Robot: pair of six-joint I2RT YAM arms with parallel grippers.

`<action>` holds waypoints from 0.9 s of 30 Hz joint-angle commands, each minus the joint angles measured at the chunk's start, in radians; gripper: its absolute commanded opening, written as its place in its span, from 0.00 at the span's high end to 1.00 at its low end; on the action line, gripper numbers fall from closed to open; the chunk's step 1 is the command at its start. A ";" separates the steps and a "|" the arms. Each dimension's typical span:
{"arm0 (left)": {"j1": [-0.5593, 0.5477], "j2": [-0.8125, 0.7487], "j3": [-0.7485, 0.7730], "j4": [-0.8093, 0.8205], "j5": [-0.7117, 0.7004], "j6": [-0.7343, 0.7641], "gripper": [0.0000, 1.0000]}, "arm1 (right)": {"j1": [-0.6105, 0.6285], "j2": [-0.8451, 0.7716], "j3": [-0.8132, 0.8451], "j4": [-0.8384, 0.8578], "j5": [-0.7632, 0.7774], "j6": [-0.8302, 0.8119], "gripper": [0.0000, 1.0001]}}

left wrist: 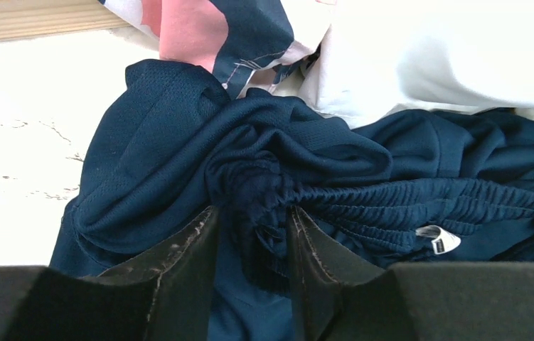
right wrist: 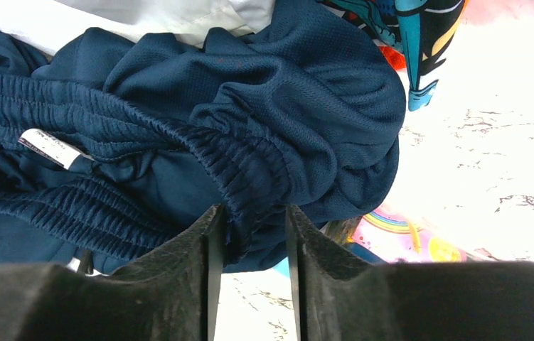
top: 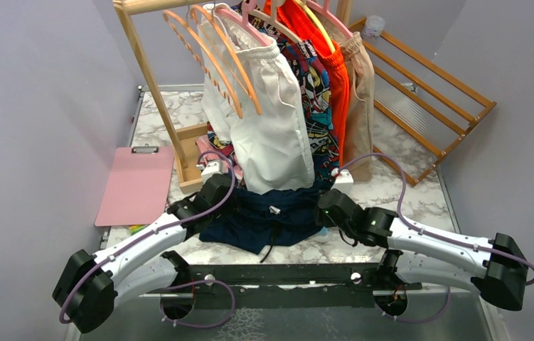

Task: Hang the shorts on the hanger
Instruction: Adjust the shorts at the center of the board.

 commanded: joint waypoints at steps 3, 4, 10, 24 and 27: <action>0.003 -0.057 0.006 -0.015 0.007 -0.007 0.51 | -0.005 -0.036 0.000 -0.001 -0.005 -0.018 0.56; 0.003 -0.062 0.006 -0.019 0.006 -0.007 0.49 | -0.005 -0.037 0.002 -0.003 -0.005 -0.018 0.55; 0.002 -0.097 0.021 -0.057 -0.004 -0.009 0.31 | -0.005 -0.059 0.013 -0.032 -0.041 -0.021 0.48; 0.003 -0.221 0.138 -0.181 -0.026 0.079 0.01 | -0.005 -0.149 0.070 -0.017 -0.124 -0.186 0.44; 0.003 -0.256 0.224 -0.233 -0.069 0.182 0.01 | -0.004 -0.196 0.146 0.005 -0.219 -0.323 0.44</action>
